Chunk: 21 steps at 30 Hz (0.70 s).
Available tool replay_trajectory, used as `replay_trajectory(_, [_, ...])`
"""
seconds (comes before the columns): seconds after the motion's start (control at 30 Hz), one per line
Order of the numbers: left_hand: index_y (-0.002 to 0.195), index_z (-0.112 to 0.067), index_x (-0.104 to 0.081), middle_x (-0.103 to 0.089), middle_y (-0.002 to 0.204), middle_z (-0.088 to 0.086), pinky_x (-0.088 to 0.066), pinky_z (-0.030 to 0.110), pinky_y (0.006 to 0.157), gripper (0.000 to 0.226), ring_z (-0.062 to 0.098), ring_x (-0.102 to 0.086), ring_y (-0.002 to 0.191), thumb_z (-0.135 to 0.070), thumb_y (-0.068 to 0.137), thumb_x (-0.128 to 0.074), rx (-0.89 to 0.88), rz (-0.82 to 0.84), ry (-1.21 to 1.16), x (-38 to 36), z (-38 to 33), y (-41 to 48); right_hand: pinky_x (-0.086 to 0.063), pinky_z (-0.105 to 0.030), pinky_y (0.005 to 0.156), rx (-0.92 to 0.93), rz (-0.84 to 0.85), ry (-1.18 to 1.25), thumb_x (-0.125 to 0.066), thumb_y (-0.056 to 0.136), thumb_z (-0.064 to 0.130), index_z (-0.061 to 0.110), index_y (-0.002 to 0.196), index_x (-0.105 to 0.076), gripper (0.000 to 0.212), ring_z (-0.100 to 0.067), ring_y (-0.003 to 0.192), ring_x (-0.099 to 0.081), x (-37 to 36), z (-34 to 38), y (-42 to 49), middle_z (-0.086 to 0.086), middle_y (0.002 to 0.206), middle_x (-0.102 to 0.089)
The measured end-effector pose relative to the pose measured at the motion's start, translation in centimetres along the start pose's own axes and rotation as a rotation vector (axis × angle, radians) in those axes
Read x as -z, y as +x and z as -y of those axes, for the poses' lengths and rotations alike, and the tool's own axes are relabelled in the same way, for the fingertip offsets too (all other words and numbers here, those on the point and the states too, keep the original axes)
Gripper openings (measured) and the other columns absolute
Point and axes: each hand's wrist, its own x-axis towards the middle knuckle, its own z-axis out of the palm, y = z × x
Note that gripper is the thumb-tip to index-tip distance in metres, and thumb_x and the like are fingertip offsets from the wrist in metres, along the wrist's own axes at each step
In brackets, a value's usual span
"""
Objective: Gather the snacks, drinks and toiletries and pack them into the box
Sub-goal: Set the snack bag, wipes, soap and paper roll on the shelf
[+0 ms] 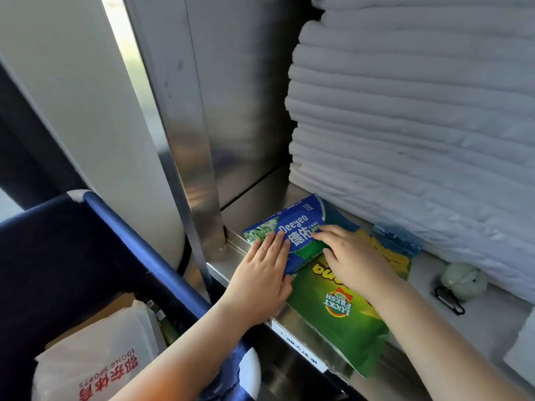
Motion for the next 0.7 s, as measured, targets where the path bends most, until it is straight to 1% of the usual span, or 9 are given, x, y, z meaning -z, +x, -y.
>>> replay_trajectory(0.07, [0.150,-0.011,-0.001,0.006,0.157,0.006,0.014,0.033,0.114,0.068,0.020,0.009,0.145,-0.044,0.095,-0.024,0.030,0.028,0.033,-0.3,0.5,0.4,-0.044,-0.025,0.093,0.028,0.022,0.004,-0.047,0.096,0.021,0.020,0.132,-0.049,0.037,-0.012,0.121,-0.048,-0.1,0.0,1.0,0.006,0.140,-0.044])
replay_trajectory(0.13, [0.150,-0.013,0.001,0.007,0.158,0.005,0.010,0.034,0.116,0.072,0.019,0.009,0.144,-0.046,0.093,-0.025,0.058,0.070,0.051,-0.2,0.8,0.6,-0.047,-0.024,0.083,0.039,0.023,0.031,-0.048,0.095,0.021,0.018,0.125,-0.051,0.031,-0.013,0.113,-0.052,-0.2,-0.2,1.8,0.004,0.135,-0.048])
replay_trajectory(0.23, [0.150,-0.012,0.002,0.006,0.158,0.007,0.007,0.036,0.117,0.075,0.021,0.008,0.145,-0.037,0.089,-0.034,0.053,0.095,0.065,0.1,0.7,0.9,-0.042,-0.019,0.068,0.044,0.004,0.043,-0.050,0.094,0.023,0.020,0.118,-0.053,0.024,-0.012,0.102,-0.057,-0.3,-0.8,2.4,0.006,0.129,-0.053])
replay_trajectory(0.33, [0.150,-0.010,-0.001,0.001,0.158,0.009,0.008,0.034,0.114,0.074,0.023,0.003,0.145,-0.027,0.089,-0.039,0.029,0.081,0.065,0.1,0.2,0.8,-0.043,-0.021,0.066,0.048,-0.001,0.042,-0.051,0.093,0.026,0.022,0.116,-0.053,0.023,-0.012,0.099,-0.059,-0.6,-1.4,2.4,0.007,0.127,-0.055])
replay_trajectory(0.43, [0.147,-0.007,-0.025,-0.025,0.153,0.011,-0.014,0.035,0.115,0.070,0.025,-0.023,0.141,-0.026,0.085,-0.053,-0.028,0.000,0.119,0.2,0.1,0.3,-0.048,-0.025,0.068,0.020,0.012,0.047,-0.050,0.094,0.028,0.023,0.118,-0.052,0.024,-0.012,0.096,-0.060,-0.6,-1.8,2.7,0.006,0.127,-0.056])
replay_trajectory(0.5, [0.136,-0.008,-0.048,-0.049,0.140,0.009,-0.037,0.035,0.106,0.069,0.023,-0.046,0.129,-0.027,0.072,-0.068,-0.041,-0.055,0.145,0.4,-0.1,-0.1,-0.050,-0.029,0.069,-0.002,0.020,0.032,-0.050,0.094,0.031,0.022,0.117,-0.052,0.025,-0.014,0.096,-0.061,-0.6,-1.8,3.0,0.005,0.125,-0.057])
replay_trajectory(0.53, [0.132,-0.009,-0.053,-0.053,0.136,0.008,-0.042,0.035,0.102,0.070,0.022,-0.050,0.125,-0.026,0.067,-0.072,-0.037,-0.088,0.137,0.4,0.0,-0.2,-0.048,-0.028,0.066,-0.005,0.026,0.011,-0.049,0.094,0.033,0.021,0.116,-0.052,0.025,-0.015,0.095,-0.061,-0.6,-1.7,3.1,0.003,0.123,-0.058])
replay_trajectory(0.63, [0.130,-0.007,-0.054,-0.055,0.133,0.010,-0.041,0.036,0.100,0.077,0.023,-0.053,0.122,-0.021,0.059,-0.079,0.020,-0.161,0.128,0.4,0.6,-0.3,-0.039,-0.026,0.059,0.004,0.054,-0.068,-0.048,0.094,0.038,0.016,0.111,-0.049,0.028,-0.018,0.088,-0.060,-0.7,-1.2,3.7,-0.002,0.114,-0.060])
replay_trajectory(0.7, [0.130,-0.005,-0.054,-0.056,0.132,0.011,-0.039,0.036,0.101,0.072,0.024,-0.053,0.122,-0.016,0.062,-0.076,0.052,-0.159,0.154,0.4,1.1,-0.3,-0.040,-0.027,0.059,0.003,0.071,-0.088,-0.046,0.095,0.039,0.015,0.112,-0.048,0.029,-0.019,0.088,-0.061,-0.6,-1.0,4.0,-0.003,0.113,-0.059])
